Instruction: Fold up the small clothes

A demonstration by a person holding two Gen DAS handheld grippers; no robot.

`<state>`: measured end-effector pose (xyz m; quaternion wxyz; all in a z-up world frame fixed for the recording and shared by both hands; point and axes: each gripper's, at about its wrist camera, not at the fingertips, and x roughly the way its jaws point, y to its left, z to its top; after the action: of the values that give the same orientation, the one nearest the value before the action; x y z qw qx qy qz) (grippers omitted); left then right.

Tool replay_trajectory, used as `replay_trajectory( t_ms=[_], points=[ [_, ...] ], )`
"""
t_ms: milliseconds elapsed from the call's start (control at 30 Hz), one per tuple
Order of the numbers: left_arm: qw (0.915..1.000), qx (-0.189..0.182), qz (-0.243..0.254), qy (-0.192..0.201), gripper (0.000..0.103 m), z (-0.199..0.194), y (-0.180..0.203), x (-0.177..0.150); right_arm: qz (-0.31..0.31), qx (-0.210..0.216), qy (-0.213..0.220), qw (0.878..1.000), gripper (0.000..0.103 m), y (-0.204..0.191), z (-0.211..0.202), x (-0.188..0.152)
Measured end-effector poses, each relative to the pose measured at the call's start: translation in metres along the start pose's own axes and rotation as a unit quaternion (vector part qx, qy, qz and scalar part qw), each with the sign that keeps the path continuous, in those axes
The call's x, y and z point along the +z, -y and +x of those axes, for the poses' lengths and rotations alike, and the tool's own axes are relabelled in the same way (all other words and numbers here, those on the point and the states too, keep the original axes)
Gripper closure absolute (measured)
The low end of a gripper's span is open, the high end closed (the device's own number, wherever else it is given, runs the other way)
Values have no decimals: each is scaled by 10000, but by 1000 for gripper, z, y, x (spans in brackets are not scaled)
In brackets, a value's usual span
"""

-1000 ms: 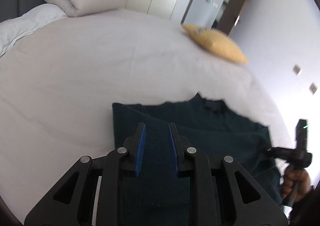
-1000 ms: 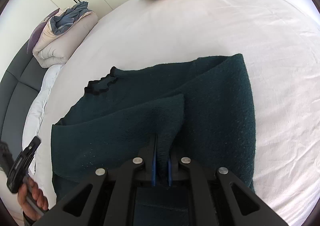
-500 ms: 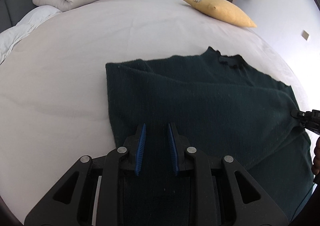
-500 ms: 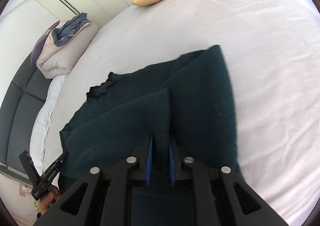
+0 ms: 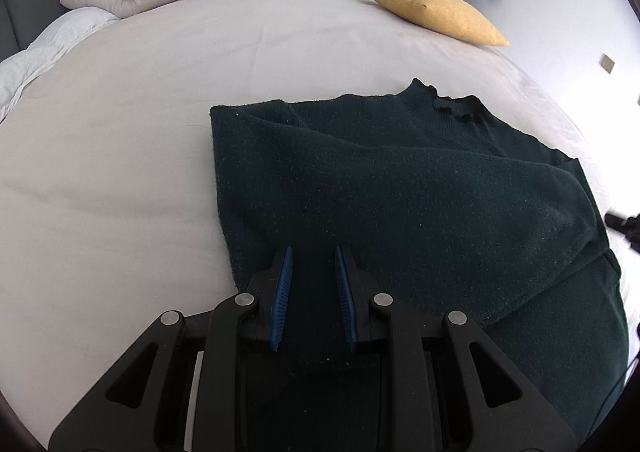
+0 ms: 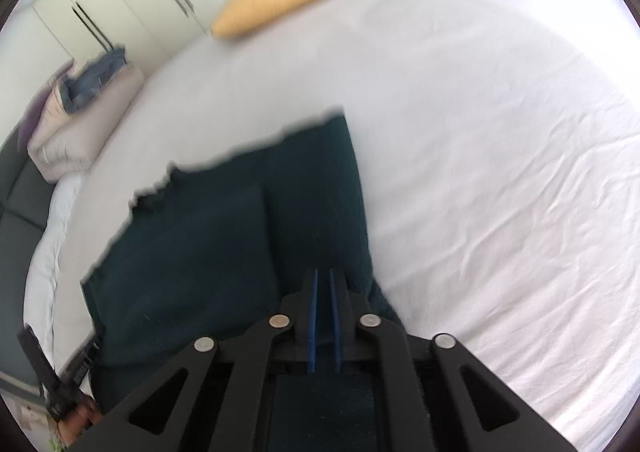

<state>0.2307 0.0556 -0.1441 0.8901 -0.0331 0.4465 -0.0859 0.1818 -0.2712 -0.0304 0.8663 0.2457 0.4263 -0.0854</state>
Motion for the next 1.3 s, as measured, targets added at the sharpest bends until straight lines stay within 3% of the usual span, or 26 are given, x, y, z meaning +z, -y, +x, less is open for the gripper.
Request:
replay_trajectory(
  t_ms=[100,167,233,267,333,433,533,633,700,833,900,933,1033,1100,1300],
  points=[
    [10000,-8,-71,20,82,1,0,0,-36,1183,-112,9929,92,-26,4,7],
    [9999,-87,-144,26,82,2,-3,-1,-153,1824,-374,9824,69,-52,22,8],
    [9997,-163,-195,32,82,2,-6,-2,-213,2422,-651,9678,54,-73,51,4],
    [9996,-194,-213,39,82,2,-7,-2,-167,2474,-813,9653,52,-76,64,2],
    [9995,-226,-228,67,82,2,-8,-3,45,2274,-1107,9675,53,-71,90,-3],
    [9990,-303,-317,51,82,-3,-10,-5,100,2367,-1061,9657,85,-48,96,-10],
    [9975,-520,-483,-16,81,-16,-18,-16,487,2672,-1079,9563,89,-8,81,-22],
    [9937,-830,-749,-63,81,-39,-30,-37,715,2551,-830,9607,89,37,49,-36],
    [9933,-733,-891,-99,81,-61,-40,-54,921,2231,-595,9686,87,68,20,-47],
    [9886,-785,-1278,104,81,-106,-56,-87,840,1734,-103,9812,51,96,-45,-69],
    [9859,-855,-1430,153,80,-124,-60,-104,667,1624,92,9844,44,99,-73,-84],
    [9847,-916,-1477,153,75,-132,-61,-112,536,1560,140,9862,42,98,-87,-92],
    [9840,-822,-1575,153,27,-148,-66,-137,165,1436,113,9894,35,95,-115,-116],
    [9829,-733,-1675,205,27,-160,-72,-152,-13,1359,74,9907,34,94,-130,-132],
    [9813,-938,-1648,-329,27,-176,-68,-192,-307,958,-123,9948,33,106,-160,-171]
  ],
)
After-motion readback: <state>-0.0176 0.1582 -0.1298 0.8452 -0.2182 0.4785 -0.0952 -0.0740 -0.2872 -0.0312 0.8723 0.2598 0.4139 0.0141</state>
